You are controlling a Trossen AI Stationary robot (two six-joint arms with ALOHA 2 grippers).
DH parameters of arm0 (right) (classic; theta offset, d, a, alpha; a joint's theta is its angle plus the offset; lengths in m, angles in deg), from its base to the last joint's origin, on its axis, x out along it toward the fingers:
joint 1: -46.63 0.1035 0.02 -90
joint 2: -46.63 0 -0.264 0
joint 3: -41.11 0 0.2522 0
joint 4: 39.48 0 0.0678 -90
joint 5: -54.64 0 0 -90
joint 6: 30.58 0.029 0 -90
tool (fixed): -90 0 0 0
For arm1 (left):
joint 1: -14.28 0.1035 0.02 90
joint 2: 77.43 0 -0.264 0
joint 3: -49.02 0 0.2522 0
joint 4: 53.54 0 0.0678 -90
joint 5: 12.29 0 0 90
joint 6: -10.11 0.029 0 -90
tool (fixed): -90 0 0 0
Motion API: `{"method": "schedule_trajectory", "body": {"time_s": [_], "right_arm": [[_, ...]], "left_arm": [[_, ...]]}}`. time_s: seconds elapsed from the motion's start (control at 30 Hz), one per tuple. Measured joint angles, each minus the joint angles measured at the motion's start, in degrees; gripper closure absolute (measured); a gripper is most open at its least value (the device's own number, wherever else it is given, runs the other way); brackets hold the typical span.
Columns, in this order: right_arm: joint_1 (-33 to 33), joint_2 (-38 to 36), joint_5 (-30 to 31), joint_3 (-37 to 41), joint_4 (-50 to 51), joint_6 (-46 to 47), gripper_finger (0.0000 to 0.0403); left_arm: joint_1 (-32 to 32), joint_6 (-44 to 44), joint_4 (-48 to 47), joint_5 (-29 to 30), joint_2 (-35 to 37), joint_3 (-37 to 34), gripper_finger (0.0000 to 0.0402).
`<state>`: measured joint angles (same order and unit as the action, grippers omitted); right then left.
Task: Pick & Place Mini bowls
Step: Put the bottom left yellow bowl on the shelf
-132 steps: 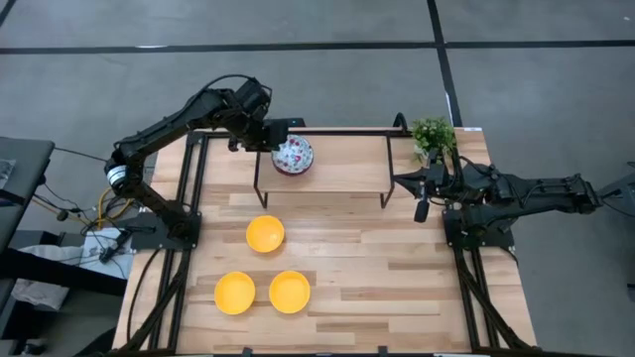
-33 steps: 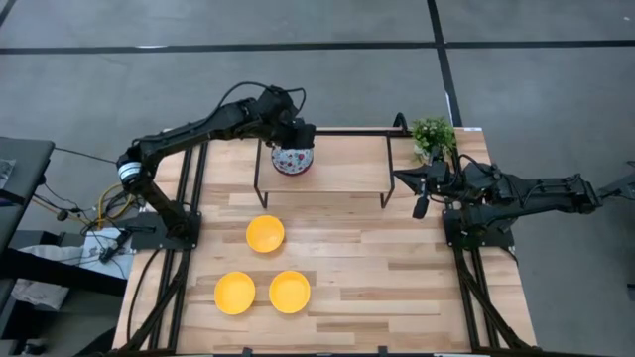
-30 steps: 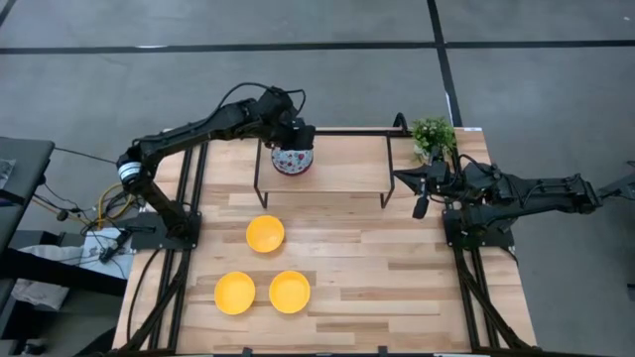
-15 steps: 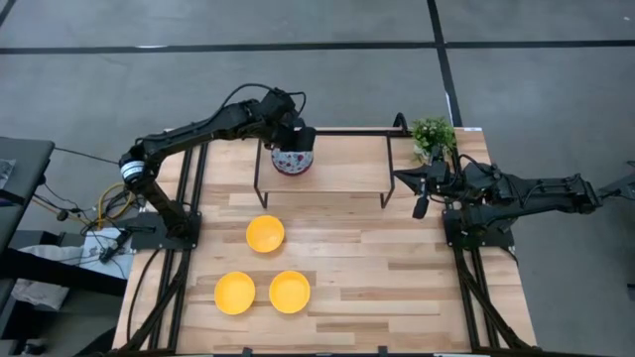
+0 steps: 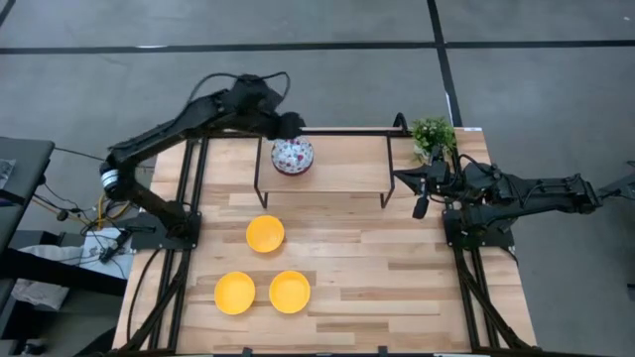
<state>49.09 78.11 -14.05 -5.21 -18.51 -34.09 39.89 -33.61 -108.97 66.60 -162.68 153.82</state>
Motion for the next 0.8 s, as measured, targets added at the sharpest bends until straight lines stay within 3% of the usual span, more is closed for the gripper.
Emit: {"method": "schedule_trajectory", "body": {"time_s": [0.2,0.5,0.8], "right_arm": [[0.0,0.0,0.0,0.0,0.0,0.0,0.0401],[0.0,0.0,-0.2,0.0,0.0,0.0,0.0401],[0.0,0.0,-0.3,0.0,0.0,3.7,0.0401]], "left_arm": [[-10.2,-4.4,-10.6,7.6,9.5,-2.2,0.0316],[-34.0,-29.0,-12.7,17.9,17.5,-13.2,0.0316],[-50.9,-50.4,-12.8,19.0,18.2,-22.3,0.0316]]}}
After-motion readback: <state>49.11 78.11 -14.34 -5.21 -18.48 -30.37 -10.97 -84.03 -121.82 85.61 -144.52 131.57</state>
